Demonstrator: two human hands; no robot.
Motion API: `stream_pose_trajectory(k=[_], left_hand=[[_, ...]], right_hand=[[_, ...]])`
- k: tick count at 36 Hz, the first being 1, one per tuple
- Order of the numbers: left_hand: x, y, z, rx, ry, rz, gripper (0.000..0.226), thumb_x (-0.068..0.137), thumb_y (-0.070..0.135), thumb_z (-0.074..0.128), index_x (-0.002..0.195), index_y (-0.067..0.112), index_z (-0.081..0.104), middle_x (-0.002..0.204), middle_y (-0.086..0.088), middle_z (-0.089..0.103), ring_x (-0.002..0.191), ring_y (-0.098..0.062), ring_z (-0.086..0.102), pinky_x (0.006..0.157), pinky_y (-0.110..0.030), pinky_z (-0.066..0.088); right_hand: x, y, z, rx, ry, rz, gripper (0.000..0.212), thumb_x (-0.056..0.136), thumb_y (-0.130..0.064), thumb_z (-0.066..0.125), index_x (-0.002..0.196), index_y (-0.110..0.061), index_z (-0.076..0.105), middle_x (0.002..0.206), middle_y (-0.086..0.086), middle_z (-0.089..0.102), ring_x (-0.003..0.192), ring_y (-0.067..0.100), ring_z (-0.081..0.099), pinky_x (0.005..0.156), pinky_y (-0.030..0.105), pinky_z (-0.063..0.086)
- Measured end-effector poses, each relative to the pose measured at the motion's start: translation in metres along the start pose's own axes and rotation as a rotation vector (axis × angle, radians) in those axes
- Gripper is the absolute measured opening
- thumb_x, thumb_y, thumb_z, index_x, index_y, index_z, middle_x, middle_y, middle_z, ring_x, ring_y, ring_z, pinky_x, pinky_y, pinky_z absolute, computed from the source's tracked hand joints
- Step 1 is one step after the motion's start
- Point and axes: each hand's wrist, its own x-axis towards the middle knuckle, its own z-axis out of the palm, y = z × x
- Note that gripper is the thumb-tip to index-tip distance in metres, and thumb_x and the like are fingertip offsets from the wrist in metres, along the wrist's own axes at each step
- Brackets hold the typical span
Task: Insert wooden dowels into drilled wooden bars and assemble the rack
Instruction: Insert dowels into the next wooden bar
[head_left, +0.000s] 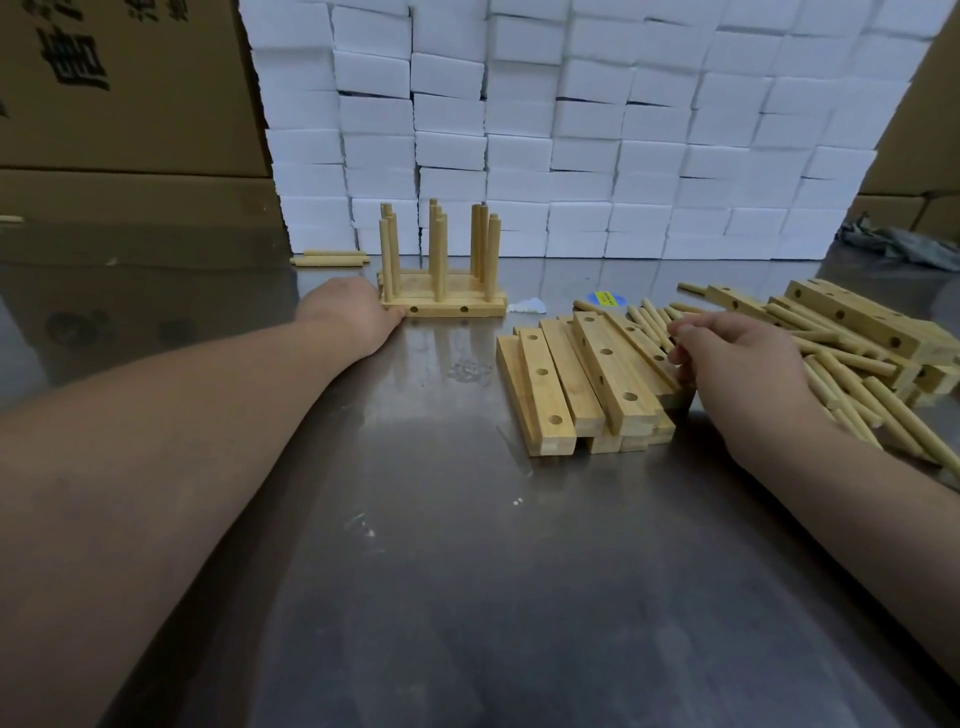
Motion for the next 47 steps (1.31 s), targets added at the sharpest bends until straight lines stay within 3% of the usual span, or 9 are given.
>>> stream_pose_trajectory(k=[7,10,14,22,26,29,35,40,47], left_hand=[[-0.007,0.003,-0.001,-0.145,0.050,-0.077,0.046,0.090,0.050,0.043,0.104,0.010,0.059,0.075,0.001,0.062,0.068,-0.015,0.049,0.053,-0.028,0.033],[-0.018,0.005,-0.005,-0.176,0.119,-0.103,0.041,0.091,0.042,0.042,0.118,0.013,0.053,0.089,-0.003,0.065,0.081,-0.022,0.052,0.064,-0.029,0.037],[-0.036,0.007,-0.012,-0.188,0.185,-0.067,0.031,0.095,0.033,0.037,0.111,0.012,0.055,0.098,-0.007,0.061,0.079,-0.022,0.046,0.065,-0.033,0.034],[-0.098,0.031,-0.025,-0.529,0.174,0.070,0.016,0.091,0.029,0.044,0.097,0.023,0.057,0.091,0.001,0.059,0.083,-0.021,0.054,0.067,-0.029,0.038],[-0.146,0.054,-0.035,-0.705,0.102,0.235,0.023,0.091,0.030,0.048,0.110,0.027,0.060,0.107,0.003,0.053,0.091,-0.015,0.051,0.078,-0.027,0.039],[-0.176,0.072,-0.042,-0.712,-0.095,0.341,0.046,0.089,0.045,0.051,0.134,0.037,0.045,0.132,0.008,0.037,0.114,-0.009,0.040,0.093,-0.025,0.029],[-0.198,0.092,-0.041,-0.405,-0.192,0.452,0.062,0.088,0.053,0.048,0.145,0.040,0.025,0.157,0.008,0.010,0.143,-0.018,0.012,0.113,-0.037,0.015],[-0.196,0.087,-0.042,-0.440,-0.067,0.429,0.049,0.090,0.044,0.050,0.137,0.033,0.044,0.145,0.013,0.035,0.129,-0.012,0.036,0.094,-0.024,0.029],[-0.190,0.082,-0.042,-0.459,-0.041,0.346,0.056,0.087,0.044,0.054,0.138,0.027,0.041,0.137,0.009,0.043,0.115,-0.014,0.046,0.082,-0.024,0.033]], right_hand=[[0.000,0.001,-0.001,-0.005,0.024,-0.008,0.022,0.087,-0.019,0.049,0.075,-0.028,0.065,0.066,-0.008,0.063,0.048,0.007,0.050,0.046,0.021,0.043],[-0.001,-0.001,-0.002,-0.030,0.022,-0.008,0.020,0.087,-0.020,0.048,0.083,-0.028,0.066,0.070,-0.009,0.063,0.053,0.009,0.051,0.054,0.026,0.045],[-0.005,-0.007,-0.003,-0.085,0.009,-0.021,0.019,0.086,-0.019,0.047,0.084,-0.029,0.064,0.074,-0.011,0.063,0.060,0.011,0.053,0.063,0.028,0.048],[-0.010,-0.014,-0.007,-0.262,-0.032,-0.056,0.019,0.088,-0.022,0.046,0.088,-0.028,0.063,0.066,-0.004,0.059,0.052,0.013,0.049,0.048,0.023,0.035],[-0.011,-0.018,-0.010,-0.393,-0.066,-0.043,0.021,0.088,-0.023,0.043,0.094,-0.029,0.062,0.072,0.001,0.062,0.059,0.019,0.053,0.054,0.028,0.041],[-0.010,-0.021,-0.013,-0.549,-0.059,-0.048,0.029,0.086,-0.021,0.043,0.105,-0.029,0.064,0.087,0.003,0.065,0.075,0.027,0.059,0.067,0.037,0.048],[0.000,-0.024,-0.024,-1.035,-0.091,0.022,0.035,0.087,-0.018,0.046,0.120,-0.022,0.056,0.119,0.012,0.054,0.104,0.033,0.049,0.087,0.045,0.040],[0.000,-0.022,-0.025,-1.148,-0.240,0.106,0.012,0.082,-0.009,0.052,0.093,-0.012,0.058,0.083,0.010,0.055,0.078,0.026,0.052,0.081,0.042,0.047],[0.005,-0.012,-0.022,-1.202,-0.205,0.036,0.016,0.084,-0.009,0.049,0.096,-0.013,0.059,0.081,0.006,0.055,0.071,0.022,0.050,0.062,0.033,0.040]])
